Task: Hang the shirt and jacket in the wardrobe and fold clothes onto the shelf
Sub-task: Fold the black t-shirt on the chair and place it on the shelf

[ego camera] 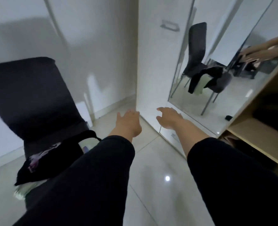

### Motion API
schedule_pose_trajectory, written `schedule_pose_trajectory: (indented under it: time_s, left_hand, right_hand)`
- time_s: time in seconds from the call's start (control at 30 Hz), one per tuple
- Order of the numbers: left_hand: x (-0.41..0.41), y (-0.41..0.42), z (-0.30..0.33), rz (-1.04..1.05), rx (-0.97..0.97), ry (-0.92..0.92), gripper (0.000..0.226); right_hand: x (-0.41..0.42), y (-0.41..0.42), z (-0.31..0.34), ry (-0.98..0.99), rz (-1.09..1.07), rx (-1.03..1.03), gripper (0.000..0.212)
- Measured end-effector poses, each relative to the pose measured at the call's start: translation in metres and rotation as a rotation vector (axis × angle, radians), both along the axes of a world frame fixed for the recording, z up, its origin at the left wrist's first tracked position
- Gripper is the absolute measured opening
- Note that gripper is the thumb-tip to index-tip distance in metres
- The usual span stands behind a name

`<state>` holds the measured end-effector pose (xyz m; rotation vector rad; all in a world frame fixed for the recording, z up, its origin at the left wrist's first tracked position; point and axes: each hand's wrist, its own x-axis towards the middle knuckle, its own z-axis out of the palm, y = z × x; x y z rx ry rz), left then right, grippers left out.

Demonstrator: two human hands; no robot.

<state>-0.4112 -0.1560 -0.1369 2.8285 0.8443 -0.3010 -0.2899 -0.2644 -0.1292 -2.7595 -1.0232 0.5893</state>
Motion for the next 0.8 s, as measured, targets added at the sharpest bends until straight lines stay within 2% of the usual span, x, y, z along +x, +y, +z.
schedule_pose_trajectory:
  time_s: [0.13, 0.37, 0.6, 0.8]
  left_hand:
    - [-0.078, 0.061, -0.016, 0.178, -0.001, 0.025, 0.063]
    - [-0.206, 0.151, -0.046, 0.412, -0.130, 0.078, 0.061]
    - [-0.305, 0.206, -0.101, 0.591, -0.244, 0.107, 0.060]
    - [-0.349, 0.245, -0.178, 0.723, -0.385, 0.076, 0.064]
  right_hand:
    - [-0.063, 0.082, -0.012, 0.027, 0.185, -0.002, 0.052]
    - [-0.172, 0.202, -0.052, 0.093, 0.428, -0.047, 0.053]
    - [-0.253, 0.269, -0.113, 0.214, 0.577, -0.109, 0.052]
    - [-0.290, 0.311, -0.179, 0.220, 0.702, -0.251, 0.053]
